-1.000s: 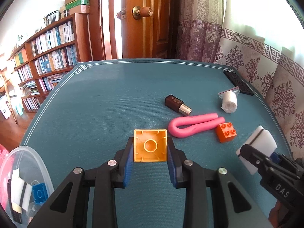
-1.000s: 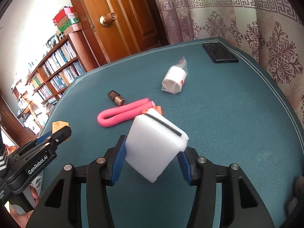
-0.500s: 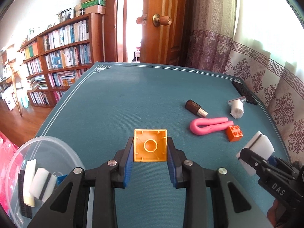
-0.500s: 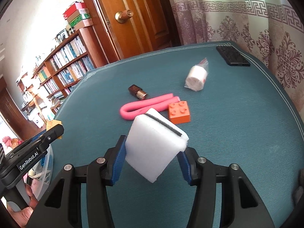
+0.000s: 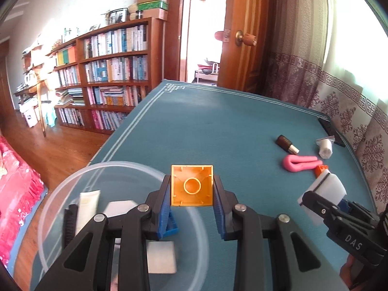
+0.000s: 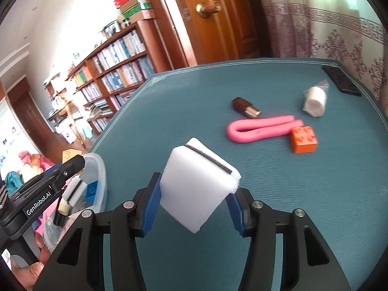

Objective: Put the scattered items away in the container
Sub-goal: 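Carry the yellow brick and white sponge over the container with both tools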

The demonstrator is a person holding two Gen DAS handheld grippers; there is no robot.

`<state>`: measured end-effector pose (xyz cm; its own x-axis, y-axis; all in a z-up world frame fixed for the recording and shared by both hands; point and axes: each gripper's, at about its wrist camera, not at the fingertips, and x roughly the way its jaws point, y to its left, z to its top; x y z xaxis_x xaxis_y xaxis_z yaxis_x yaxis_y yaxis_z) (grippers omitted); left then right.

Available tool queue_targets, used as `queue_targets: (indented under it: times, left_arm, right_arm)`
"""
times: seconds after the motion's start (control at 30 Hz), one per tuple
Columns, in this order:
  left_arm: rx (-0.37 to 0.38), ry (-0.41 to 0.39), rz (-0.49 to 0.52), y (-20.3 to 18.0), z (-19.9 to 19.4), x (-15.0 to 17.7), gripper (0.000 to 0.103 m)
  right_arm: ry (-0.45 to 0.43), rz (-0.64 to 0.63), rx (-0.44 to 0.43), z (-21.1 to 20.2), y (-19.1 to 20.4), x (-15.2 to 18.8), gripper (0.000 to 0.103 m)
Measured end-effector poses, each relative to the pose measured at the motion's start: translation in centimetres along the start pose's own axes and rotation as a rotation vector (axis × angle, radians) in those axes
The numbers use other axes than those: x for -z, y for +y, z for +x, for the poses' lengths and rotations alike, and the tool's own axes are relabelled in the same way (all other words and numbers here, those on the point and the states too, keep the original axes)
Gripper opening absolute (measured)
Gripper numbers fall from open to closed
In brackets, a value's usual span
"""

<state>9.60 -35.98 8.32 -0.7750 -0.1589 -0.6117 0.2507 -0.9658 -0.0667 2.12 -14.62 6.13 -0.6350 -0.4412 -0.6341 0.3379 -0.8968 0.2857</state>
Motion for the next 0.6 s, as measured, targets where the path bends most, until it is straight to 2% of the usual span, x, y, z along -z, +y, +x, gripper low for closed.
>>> queue_targets:
  times: [0.37,0.6]
  left_arm:
    - [-0.087,-0.009,-0.071,5.3,-1.4,1.0,0.035]
    - [-0.117,0.005,-0.101,7.7,-1.7,1.9,0.035]
  right_arm:
    - [0.044,-0.113,-0.124,1.3,7.2,0.9,0.054]
    - [0.058,-0.183,-0.19,1.6,11.2,1.6,0.054]
